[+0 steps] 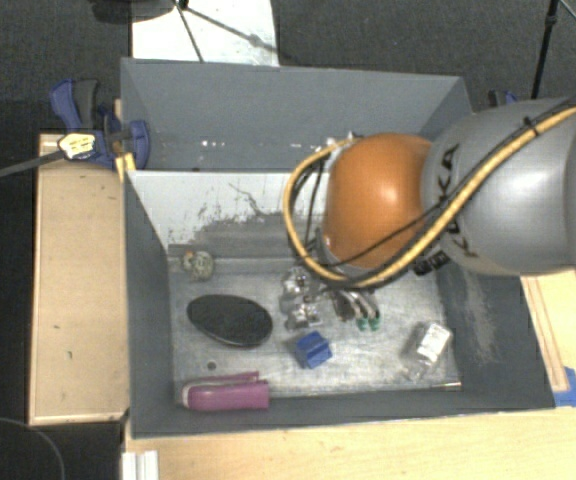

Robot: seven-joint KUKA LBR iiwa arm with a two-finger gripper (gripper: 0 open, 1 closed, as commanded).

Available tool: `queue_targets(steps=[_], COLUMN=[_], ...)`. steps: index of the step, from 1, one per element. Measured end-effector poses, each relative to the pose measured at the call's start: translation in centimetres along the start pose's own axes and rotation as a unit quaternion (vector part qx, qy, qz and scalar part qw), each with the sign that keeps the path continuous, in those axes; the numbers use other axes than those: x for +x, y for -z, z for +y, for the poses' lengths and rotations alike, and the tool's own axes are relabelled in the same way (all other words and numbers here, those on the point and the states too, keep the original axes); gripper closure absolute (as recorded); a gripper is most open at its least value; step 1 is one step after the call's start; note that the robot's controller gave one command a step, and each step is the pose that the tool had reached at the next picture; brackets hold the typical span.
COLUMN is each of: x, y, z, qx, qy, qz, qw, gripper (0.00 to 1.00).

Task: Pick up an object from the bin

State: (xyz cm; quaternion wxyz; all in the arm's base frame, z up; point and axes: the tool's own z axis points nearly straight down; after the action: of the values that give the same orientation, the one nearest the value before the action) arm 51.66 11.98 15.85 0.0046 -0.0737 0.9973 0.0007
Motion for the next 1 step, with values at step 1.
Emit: queue_targets(steps=[1], x=[0.15], y=[-0.44], z=[-0.01], qx=[0.000], qy=[-0.002], qz=[0.0037], qw=[1.0000], gripper=[0.00])
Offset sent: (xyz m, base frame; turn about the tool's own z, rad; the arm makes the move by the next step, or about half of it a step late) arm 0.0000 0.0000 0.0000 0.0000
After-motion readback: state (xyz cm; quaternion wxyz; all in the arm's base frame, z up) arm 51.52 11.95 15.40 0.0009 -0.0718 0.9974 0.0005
